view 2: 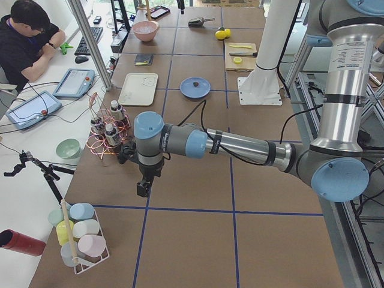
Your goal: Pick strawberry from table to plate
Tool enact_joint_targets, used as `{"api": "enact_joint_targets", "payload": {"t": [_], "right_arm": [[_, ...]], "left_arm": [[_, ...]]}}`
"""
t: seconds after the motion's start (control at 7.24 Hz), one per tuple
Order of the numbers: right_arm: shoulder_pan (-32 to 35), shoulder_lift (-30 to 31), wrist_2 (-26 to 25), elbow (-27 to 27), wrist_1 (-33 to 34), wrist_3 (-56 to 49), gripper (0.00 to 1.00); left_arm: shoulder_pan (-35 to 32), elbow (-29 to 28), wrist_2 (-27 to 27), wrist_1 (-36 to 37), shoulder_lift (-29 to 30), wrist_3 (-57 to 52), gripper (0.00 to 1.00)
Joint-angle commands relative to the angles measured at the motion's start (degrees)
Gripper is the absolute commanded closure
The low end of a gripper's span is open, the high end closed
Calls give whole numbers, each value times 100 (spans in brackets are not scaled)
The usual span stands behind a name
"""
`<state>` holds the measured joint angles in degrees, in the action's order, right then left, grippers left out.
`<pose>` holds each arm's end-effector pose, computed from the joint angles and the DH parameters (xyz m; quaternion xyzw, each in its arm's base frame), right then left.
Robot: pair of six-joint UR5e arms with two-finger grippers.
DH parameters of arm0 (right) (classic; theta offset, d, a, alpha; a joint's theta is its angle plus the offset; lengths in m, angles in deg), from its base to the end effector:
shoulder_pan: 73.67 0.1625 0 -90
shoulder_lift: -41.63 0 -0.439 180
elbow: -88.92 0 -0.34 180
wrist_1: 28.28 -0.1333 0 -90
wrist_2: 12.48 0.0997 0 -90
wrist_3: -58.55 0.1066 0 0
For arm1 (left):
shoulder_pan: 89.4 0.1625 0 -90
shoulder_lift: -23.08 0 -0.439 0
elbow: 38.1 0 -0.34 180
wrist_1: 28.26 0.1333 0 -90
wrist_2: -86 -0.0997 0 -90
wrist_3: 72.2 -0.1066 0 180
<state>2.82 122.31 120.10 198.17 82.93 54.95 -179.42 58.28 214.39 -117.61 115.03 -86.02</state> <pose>-0.0523 -0.4797 0.4982 0.0283 -0.3662 -0.1614 0.9160 -0.0673 -0.4613 0.6215 0.1023 0.3180 0.1351 0.9328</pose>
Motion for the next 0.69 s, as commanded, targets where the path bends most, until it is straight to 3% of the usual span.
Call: {"api": "enact_joint_targets", "payload": {"t": [0.0, 0.28, 0.55], "right_arm": [[821, 938, 320, -192, -3, -1288, 0], [1270, 1020, 321, -614, -212, -1888, 0], [1369, 846, 339, -1035, -834, -1864, 0]], "left_arm": [[-120, -93, 37, -12, -220, -244, 0], [-121, -102, 37, -12, -248, -244, 0], [-138, -102, 46, -12, -327, -244, 0]]}}
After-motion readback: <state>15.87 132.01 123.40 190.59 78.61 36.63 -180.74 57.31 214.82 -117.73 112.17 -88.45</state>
